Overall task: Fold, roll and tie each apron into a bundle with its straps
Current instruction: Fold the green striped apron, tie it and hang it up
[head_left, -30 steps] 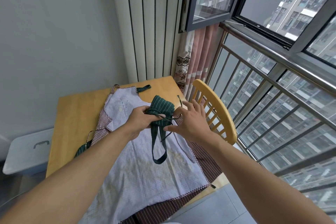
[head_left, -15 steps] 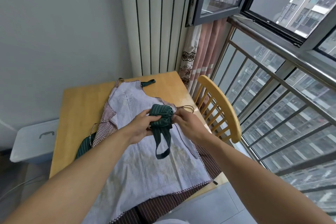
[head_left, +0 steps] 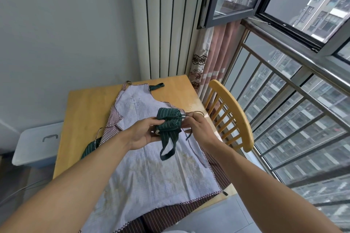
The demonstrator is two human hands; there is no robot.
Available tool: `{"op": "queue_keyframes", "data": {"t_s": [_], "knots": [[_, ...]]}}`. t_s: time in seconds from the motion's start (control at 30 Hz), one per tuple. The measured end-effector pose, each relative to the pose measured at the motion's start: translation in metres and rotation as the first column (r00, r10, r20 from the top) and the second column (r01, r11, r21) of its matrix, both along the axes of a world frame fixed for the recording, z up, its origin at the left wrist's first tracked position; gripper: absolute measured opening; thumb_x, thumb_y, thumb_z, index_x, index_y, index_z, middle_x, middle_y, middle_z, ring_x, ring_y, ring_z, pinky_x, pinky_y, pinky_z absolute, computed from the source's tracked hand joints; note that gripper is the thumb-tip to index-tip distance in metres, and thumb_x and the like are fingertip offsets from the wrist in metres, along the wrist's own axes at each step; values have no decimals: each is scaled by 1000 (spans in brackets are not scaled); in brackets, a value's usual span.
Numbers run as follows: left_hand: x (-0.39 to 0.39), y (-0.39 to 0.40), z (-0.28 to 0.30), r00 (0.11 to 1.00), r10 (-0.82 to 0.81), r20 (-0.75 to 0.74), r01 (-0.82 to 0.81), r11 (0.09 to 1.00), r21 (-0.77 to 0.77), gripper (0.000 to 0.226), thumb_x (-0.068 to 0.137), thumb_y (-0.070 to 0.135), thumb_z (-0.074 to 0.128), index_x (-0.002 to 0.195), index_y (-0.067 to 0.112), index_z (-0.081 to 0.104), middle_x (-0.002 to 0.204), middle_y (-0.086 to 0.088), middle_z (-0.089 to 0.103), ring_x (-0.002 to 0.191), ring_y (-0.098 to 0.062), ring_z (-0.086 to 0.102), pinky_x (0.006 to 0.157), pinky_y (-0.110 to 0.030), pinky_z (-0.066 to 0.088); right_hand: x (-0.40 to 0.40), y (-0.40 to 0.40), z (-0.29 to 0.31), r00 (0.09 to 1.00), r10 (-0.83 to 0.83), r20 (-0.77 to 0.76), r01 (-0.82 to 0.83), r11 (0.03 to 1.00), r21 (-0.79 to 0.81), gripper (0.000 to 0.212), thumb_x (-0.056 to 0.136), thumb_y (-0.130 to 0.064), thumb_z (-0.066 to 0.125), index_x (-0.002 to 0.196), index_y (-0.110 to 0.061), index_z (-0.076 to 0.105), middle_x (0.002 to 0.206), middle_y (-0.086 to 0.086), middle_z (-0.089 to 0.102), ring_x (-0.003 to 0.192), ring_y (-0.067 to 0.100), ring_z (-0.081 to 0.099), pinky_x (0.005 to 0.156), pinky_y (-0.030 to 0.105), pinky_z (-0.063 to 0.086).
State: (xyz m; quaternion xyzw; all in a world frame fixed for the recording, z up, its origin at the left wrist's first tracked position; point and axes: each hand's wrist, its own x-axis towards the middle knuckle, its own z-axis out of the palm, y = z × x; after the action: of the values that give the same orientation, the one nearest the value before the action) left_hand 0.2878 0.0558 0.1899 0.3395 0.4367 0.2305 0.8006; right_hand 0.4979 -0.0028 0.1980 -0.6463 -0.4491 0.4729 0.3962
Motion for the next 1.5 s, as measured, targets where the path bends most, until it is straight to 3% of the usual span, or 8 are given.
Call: {"op": "queue_keyframes", "data": {"t_s": [0.23, 0.37, 0.6, 0.8, 0.93, 1.1, 1.3, 1.5], "knots": [[-5, 0, 4, 992, 13, 123, -7, 999, -49, 38, 99, 11, 55, 137, 6, 61, 141, -24, 59, 134, -37, 55, 102, -44, 55, 15, 1, 9, 952, 75, -296, -110, 988, -104, 19, 102, -19, 60, 91, -6, 69, 80, 5, 70, 72, 17, 62, 74, 33, 50], [-3, -5, 13, 991, -42, 127, 49, 997, -51, 37, 101, 13, 49, 135, 5, 61, 135, -21, 64, 120, -32, 65, 96, -40, 59, 30, -3, 3, 921, 155, -358, -227, 959, -168, 16, 100, -19, 60, 96, -9, 72, 76, 5, 63, 61, 13, 47, 59, 27, 36], [10, -12, 20, 989, -28, 148, 38, 997, -69, 40, 105, 22, 43, 136, 3, 59, 133, -21, 65, 115, -34, 65, 105, -43, 50, 27, -5, 2, 895, 170, -412, -279, 935, -221, 18, 97, -22, 67, 84, -16, 57, 77, 2, 62, 59, 11, 39, 54, 24, 30], [20, -13, 24, 1000, -27, 13, 28, 999, -25, 45, 92, 30, 67, 127, 2, 66, 127, -19, 69, 105, -30, 70, 96, -39, 55, 24, -7, 6, 956, 173, -238, -221, 957, -189, 25, 76, -35, 83, 72, -15, 68, 71, -1, 62, 63, 14, 43, 60, 27, 35], [19, -12, 24, 999, -24, 26, 25, 999, -36, 47, 88, 29, 70, 126, 2, 67, 120, -18, 72, 99, -29, 71, 92, -38, 56, 24, -7, 10, 982, 171, -85, -180, 977, -113, 42, 69, -43, 85, 90, -7, 79, 98, 16, 75, 94, 23, 65, 95, 40, 51], [19, -11, 22, 995, -31, 92, 37, 997, -66, 54, 90, 40, 67, 129, 4, 66, 128, -20, 68, 107, -31, 65, 109, -45, 46, 21, -4, 7, 986, 169, -4, -169, 985, -16, 44, 63, -64, 84, 81, -25, 81, 95, 29, 68, 83, 23, 50, 78, 55, 48], [24, -8, 22, 999, 17, 44, -17, 1000, -7, 46, 88, 32, 70, 124, 3, 68, 120, -18, 72, 100, -29, 69, 98, -42, 54, 18, -4, 8, 988, 139, 62, -142, 989, 44, 22, 71, -58, 79, 75, -36, 79, 91, 27, 69, 78, 22, 50, 74, 37, 40], [18, -2, 14, 984, -47, -172, 82, 976, 200, 44, 82, 19, 81, 123, 7, 69, 117, -14, 75, 117, -35, 67, 105, -47, 52, 26, -4, 25, 993, 110, 31, -114, 979, 167, 27, 86, -44, 74, 87, -18, 78, 66, 0, 56, 59, 18, 39, 58, 32, 31]]}}
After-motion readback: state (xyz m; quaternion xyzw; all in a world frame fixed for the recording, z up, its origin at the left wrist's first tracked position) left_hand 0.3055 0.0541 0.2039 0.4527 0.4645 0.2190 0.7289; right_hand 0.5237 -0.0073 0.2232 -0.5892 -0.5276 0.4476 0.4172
